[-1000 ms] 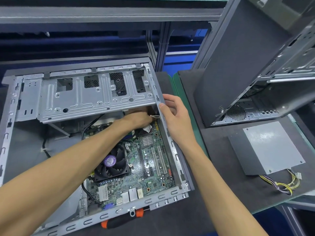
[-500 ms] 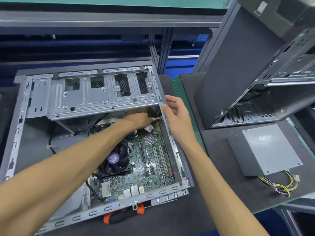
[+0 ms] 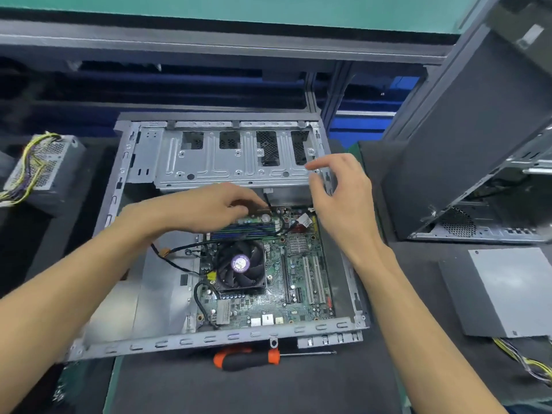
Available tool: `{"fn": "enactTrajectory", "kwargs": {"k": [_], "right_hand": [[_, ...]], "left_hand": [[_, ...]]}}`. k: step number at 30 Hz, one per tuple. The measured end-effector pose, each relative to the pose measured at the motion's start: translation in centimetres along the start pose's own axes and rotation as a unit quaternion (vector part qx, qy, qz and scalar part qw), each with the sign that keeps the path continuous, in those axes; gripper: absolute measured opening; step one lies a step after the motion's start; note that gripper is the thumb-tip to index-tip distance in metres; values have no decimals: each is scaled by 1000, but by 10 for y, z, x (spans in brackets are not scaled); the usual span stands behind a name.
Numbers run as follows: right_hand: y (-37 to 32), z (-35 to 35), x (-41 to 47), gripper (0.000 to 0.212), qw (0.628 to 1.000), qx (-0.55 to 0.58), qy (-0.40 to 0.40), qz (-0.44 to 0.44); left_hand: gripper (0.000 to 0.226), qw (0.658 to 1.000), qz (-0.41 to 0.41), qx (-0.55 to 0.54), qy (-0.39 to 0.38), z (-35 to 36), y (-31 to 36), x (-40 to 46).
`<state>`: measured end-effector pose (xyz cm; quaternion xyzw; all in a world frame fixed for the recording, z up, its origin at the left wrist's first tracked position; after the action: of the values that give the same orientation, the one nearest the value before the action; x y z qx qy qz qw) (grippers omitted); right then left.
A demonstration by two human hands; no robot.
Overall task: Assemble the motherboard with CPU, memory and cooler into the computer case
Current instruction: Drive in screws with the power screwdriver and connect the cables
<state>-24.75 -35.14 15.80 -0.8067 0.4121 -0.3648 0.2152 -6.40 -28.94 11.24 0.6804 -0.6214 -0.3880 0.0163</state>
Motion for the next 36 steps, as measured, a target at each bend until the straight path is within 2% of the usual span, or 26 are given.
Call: {"fn": "enactTrajectory", "kwargs": {"k": [3, 7, 9, 12, 14, 17, 22, 24, 27, 28, 30, 32, 34, 36], "right_hand": [[-25, 29, 6, 15, 991, 91, -101, -7], [-49, 83, -5, 15, 957, 49, -281, -46], [-51, 100, -12, 16, 945, 20, -319, -66], [-43, 115, -20, 18, 936, 6, -349, -48], [-36, 123, -25, 22, 925, -27, -377, -40], [-31, 130, -33, 26, 900, -72, -427, -47], [-38, 125, -34, 19, 897, -37, -437, -57], [-43, 127, -38, 17, 887, -24, -456, -69], [-48, 133, -53, 15, 857, -12, -508, -82], [-49, 135, -58, 15, 848, -7, -524, -81], [-48, 135, -65, 16, 846, 14, -528, -66], [-46, 129, -63, 19, 868, 37, -494, -40], [-43, 118, -56, 21, 894, 60, -443, -15], [-44, 105, -47, 23, 916, 116, -384, 18]], "left_hand": [[5, 995, -67, 48, 53, -9, -25, -16], [36, 968, -190, 140, 82, 9, -59, -25], [47, 959, -221, 140, 105, 15, -69, -27], [46, 955, -255, 96, 115, 18, -84, -30], [36, 960, -251, 53, 109, 22, -89, -30], [33, 967, -205, -93, 120, 22, -88, -30], [36, 933, -140, -296, 150, 12, -74, -37], [33, 930, -138, -305, 151, 10, -68, -39], [30, 946, -150, -236, 161, 7, -62, -41], [29, 943, -148, -252, 159, 7, -61, -40], [27, 903, -151, -382, 123, 12, -62, -39], [24, 833, -158, -526, 66, 19, -62, -37], [23, 774, -155, -614, 13, 22, -58, -36], [20, 728, -157, -667, -17, 22, -54, -36]]}}
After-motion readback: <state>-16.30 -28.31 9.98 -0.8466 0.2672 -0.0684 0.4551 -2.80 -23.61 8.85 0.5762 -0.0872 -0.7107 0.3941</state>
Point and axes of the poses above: each hand's wrist, its own x-axis towards the middle knuckle, its own z-axis out of the palm, y = z × x, the point moved 8 cm from there along x, towards the middle knuckle, and after that the axes turned 9 degrees about -z, right-handed, at the moved point
